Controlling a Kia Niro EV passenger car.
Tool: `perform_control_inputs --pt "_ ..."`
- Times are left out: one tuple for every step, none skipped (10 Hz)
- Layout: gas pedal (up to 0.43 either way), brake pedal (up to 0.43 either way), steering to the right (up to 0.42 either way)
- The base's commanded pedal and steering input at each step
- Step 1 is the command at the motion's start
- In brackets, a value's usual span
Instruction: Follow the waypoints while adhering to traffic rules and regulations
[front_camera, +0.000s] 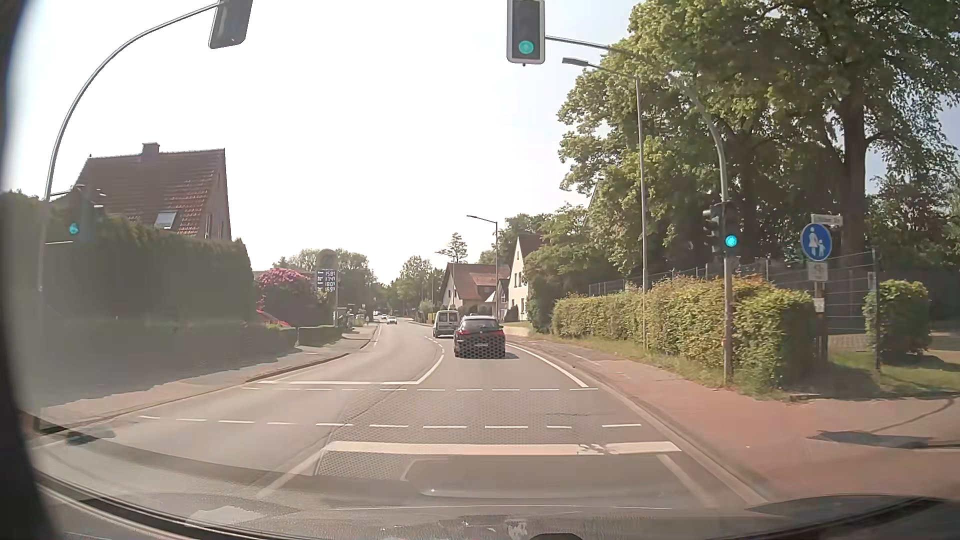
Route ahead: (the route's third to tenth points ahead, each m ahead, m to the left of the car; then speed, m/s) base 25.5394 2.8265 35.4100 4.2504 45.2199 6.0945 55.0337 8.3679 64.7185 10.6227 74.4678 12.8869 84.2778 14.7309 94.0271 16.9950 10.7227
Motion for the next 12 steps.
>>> perform_control_inputs --pt "0.228 0.0 -0.009" --pt "0.228 0.0 -0.013" --pt "0.228 0.0 -0.014" --pt "0.228 0.0 -0.014" --pt "0.228 0.0 -0.014" --pt "0.228 0.0 -0.016" --pt "0.228 0.0 -0.019" --pt "0.22 0.0 -0.021" --pt "0.22 0.0 -0.024" --pt "0.22 0.0 -0.025" --pt "0.22 0.0 -0.024" --pt "0.22 0.0 -0.024"
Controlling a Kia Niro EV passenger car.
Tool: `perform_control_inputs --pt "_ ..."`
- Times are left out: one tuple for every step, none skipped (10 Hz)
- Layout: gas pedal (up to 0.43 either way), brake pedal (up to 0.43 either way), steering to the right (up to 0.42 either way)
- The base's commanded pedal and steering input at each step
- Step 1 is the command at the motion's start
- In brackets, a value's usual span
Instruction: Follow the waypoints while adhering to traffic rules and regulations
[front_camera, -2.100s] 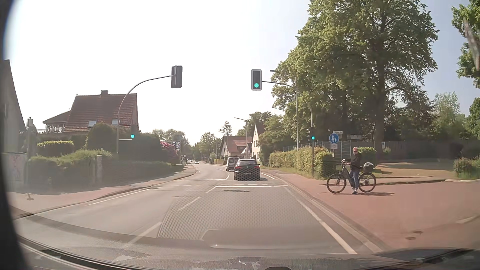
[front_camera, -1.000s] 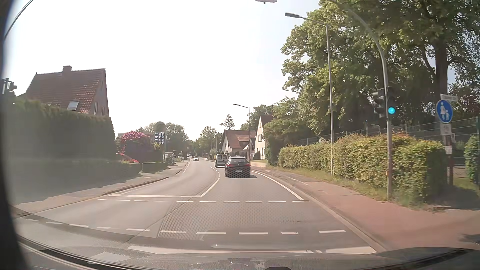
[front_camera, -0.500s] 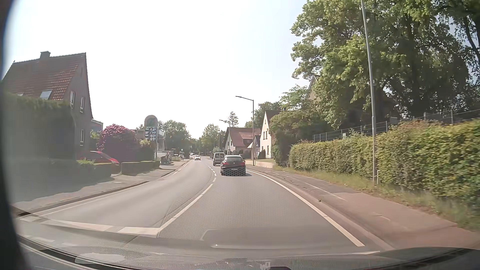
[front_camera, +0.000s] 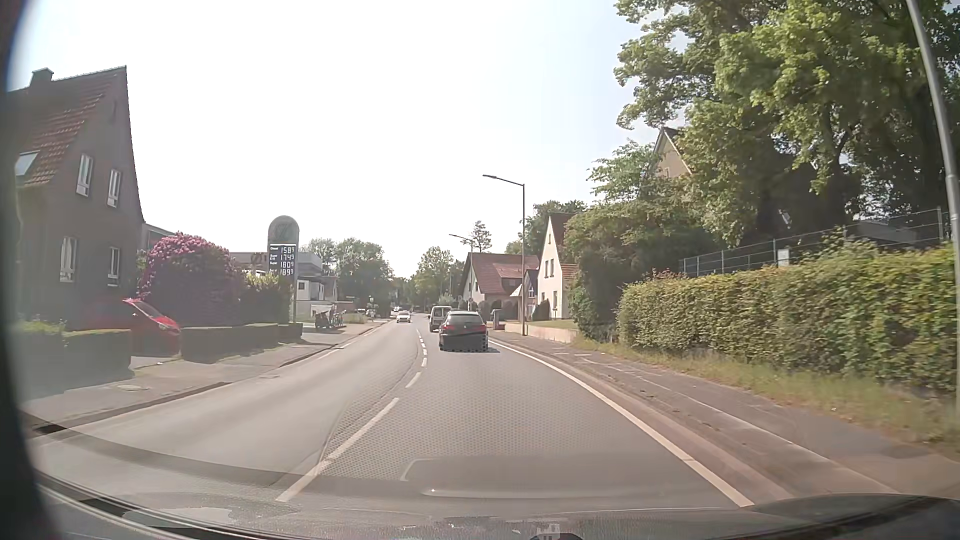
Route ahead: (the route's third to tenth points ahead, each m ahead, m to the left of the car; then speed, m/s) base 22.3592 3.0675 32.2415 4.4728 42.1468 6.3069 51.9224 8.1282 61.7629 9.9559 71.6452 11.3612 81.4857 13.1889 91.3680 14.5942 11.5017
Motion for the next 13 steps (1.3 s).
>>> perform_control_inputs --pt "0.22 0.0 -0.024" --pt "0.22 0.0 -0.025" --pt "0.22 0.0 -0.027" --pt "0.22 0.0 -0.028" --pt "0.22 0.0 -0.028" --pt "0.22 0.0 -0.028" --pt "0.22 0.0 -0.028" --pt "0.22 0.0 -0.028" --pt "0.22 0.0 -0.028" --pt "0.22 0.0 -0.028" --pt "0.22 0.0 -0.028" --pt "0.22 0.0 -0.028" --pt "0.209 0.0 -0.027"
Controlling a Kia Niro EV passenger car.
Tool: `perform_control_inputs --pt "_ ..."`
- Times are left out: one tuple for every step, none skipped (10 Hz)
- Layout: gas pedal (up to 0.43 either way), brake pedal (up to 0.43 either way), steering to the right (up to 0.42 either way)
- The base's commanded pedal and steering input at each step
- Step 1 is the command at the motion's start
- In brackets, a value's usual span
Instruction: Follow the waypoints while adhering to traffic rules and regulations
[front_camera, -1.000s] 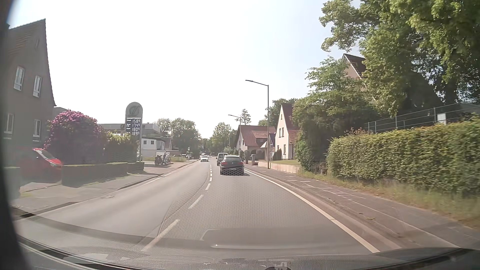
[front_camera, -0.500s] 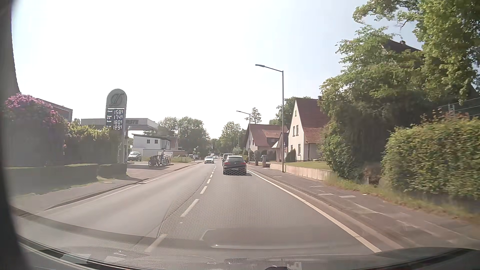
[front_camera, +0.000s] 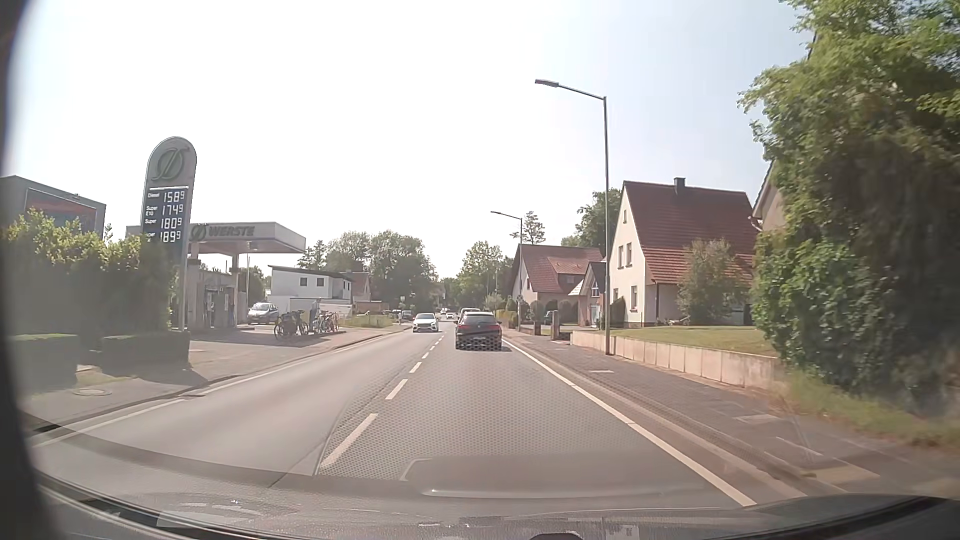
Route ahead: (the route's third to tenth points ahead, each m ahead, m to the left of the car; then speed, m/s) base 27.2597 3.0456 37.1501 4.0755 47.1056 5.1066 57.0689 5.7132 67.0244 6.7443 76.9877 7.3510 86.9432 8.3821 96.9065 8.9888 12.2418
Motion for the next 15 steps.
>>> perform_control_inputs --pt "0.209 0.0 -0.026" --pt "0.209 0.0 -0.025" --pt "0.197 0.0 -0.023" --pt "0.197 0.0 -0.023" --pt "0.197 0.0 -0.022" --pt "0.197 0.0 -0.021" --pt "0.197 0.0 -0.02" --pt "0.197 0.0 -0.018" --pt "0.197 0.0 -0.016" --pt "0.197 0.0 -0.016" --pt "0.189 0.0 -0.016" --pt "0.189 0.0 -0.015" --pt "0.189 0.0 -0.013" --pt "0.189 0.0 -0.012" --pt "0.189 0.0 -0.01"
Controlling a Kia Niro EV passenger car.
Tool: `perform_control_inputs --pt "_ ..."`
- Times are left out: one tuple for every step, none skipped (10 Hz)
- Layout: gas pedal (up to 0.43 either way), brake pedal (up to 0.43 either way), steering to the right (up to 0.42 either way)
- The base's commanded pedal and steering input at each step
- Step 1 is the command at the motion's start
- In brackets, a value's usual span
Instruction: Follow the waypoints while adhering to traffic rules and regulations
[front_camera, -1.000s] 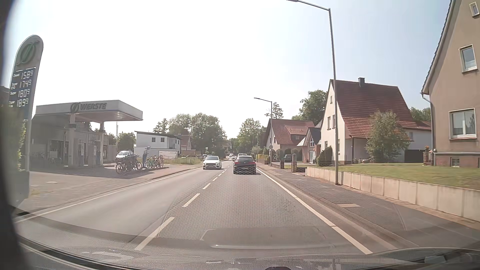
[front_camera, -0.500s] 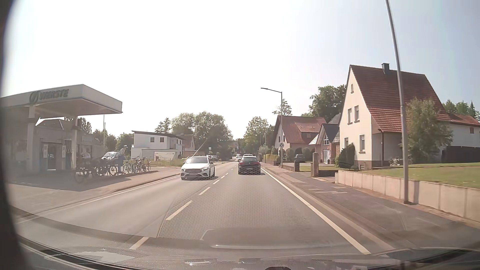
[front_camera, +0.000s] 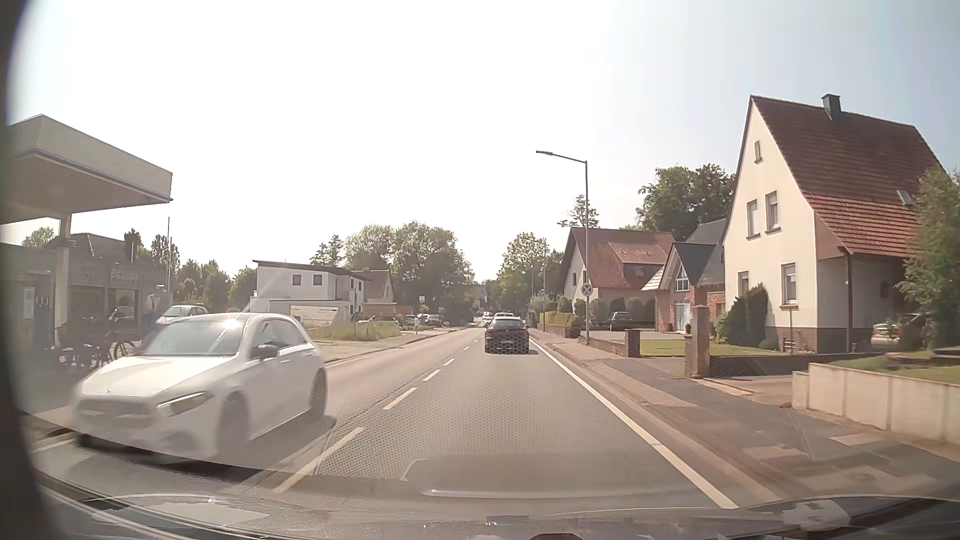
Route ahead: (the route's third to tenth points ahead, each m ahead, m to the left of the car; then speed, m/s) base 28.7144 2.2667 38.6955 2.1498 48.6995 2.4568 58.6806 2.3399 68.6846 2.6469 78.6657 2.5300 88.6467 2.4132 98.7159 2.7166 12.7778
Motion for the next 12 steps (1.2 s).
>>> perform_control_inputs --pt "0.189 0.0 -0.008" --pt "0.189 0.0 -0.006" --pt "0.189 0.0 -0.004" --pt "0.189 0.0 -0.004" --pt "0.189 0.0 -0.003" --pt "0.189 0.0 -0.002" --pt "0.189 0.0 0.0" --pt "0.189 0.0 0.0" --pt "0.189 0.0 0.001" --pt "0.189 0.0 0.0" --pt "0.189 0.0 0.001" --pt "0.189 0.0 0.001"
